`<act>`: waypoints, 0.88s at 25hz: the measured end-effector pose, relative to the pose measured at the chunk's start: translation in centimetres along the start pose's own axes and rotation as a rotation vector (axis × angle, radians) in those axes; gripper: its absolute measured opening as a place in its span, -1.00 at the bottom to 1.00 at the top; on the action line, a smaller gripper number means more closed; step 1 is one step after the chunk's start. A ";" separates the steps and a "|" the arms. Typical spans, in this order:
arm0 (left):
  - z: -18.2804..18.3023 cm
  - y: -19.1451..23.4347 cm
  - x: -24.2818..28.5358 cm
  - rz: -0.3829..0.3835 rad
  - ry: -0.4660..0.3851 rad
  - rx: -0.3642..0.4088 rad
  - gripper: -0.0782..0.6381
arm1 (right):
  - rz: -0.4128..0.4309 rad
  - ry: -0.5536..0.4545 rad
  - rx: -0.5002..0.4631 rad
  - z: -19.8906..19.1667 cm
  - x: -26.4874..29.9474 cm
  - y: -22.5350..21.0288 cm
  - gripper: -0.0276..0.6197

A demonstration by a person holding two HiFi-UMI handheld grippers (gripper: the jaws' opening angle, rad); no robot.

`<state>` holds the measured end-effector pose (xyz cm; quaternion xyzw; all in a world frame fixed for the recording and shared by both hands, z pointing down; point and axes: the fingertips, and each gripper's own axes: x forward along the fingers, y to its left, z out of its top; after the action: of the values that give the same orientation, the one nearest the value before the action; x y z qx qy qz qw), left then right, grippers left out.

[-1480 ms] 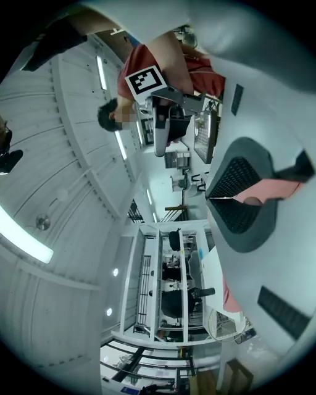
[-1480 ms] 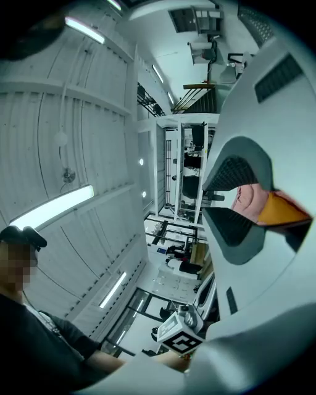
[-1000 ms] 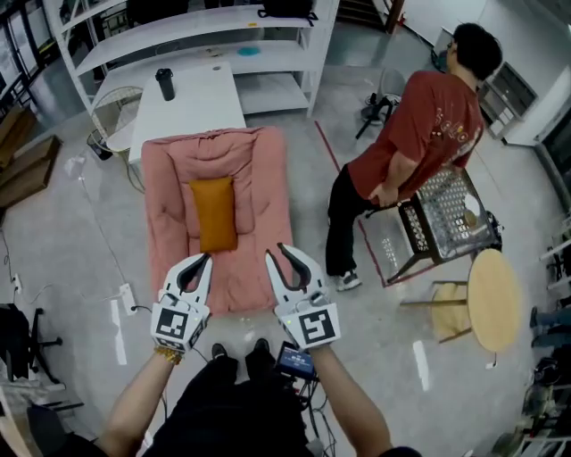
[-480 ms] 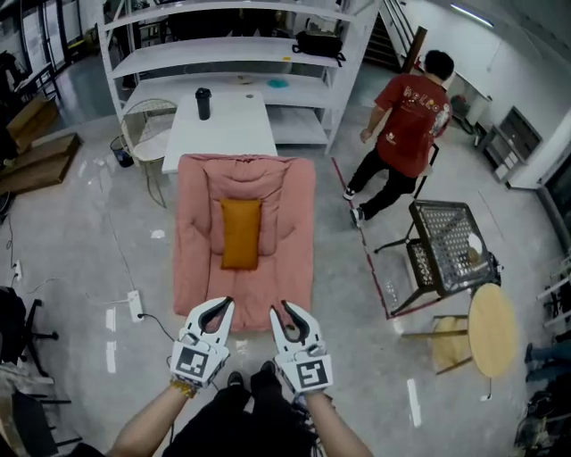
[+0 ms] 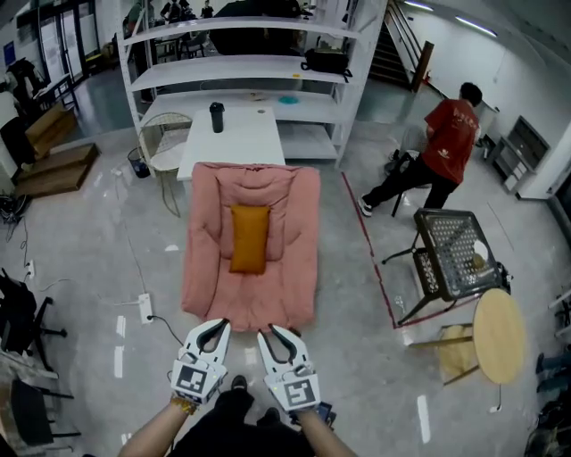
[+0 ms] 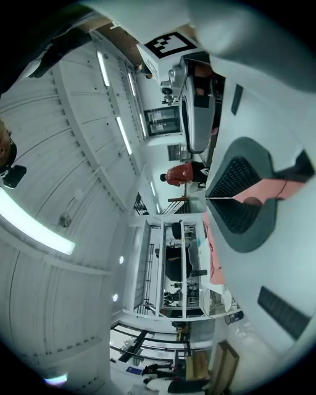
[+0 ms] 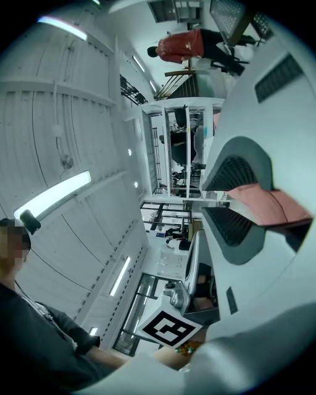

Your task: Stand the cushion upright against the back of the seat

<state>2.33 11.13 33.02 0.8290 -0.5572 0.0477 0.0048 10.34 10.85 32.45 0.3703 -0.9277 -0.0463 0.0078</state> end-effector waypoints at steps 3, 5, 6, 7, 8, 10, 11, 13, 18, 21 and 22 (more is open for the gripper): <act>-0.5 -3.5 -2.1 0.023 0.022 0.004 -0.74 | 0.026 0.002 0.015 0.3 -3.8 1.0 -0.64; -0.8 -6.3 -3.5 0.026 0.034 -0.003 -0.74 | 0.038 0.000 0.029 0.7 -6.5 1.4 -0.64; -0.8 -7.6 -4.0 0.027 0.038 -0.006 -0.74 | 0.043 -0.005 0.034 0.8 -7.6 1.6 -0.65; -0.9 -8.7 -4.6 0.027 0.038 -0.008 -0.74 | 0.048 -0.016 0.033 0.9 -8.5 1.7 -0.65; -0.9 -9.7 -5.0 0.026 0.036 -0.008 -0.74 | 0.053 -0.020 0.031 0.9 -9.3 1.9 -0.66; -1.1 -11.1 -5.8 0.025 0.032 -0.003 -0.74 | 0.062 0.015 0.032 0.1 -10.7 2.5 -0.68; -1.1 -11.6 -6.3 0.026 0.031 -0.003 -0.74 | 0.064 0.032 0.035 -0.2 -11.3 2.8 -0.69; -1.1 -12.2 -7.2 0.031 0.031 -0.004 -0.74 | 0.071 0.048 0.033 -0.6 -12.3 3.6 -0.71; -1.4 -12.3 -9.3 0.048 0.037 -0.013 -0.74 | 0.074 0.065 0.021 -1.2 -13.5 5.4 -0.73; -1.3 -11.6 -10.1 0.056 0.024 -0.013 -0.74 | 0.057 0.084 0.032 -1.5 -13.5 6.3 -0.75; -1.2 -11.4 -10.3 0.057 0.017 -0.012 -0.74 | 0.048 0.083 0.036 -1.5 -13.4 6.4 -0.76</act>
<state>8.98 25.02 33.83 0.8122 -0.5810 0.0515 0.0131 15.73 24.61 34.79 0.3497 -0.9359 -0.0141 0.0407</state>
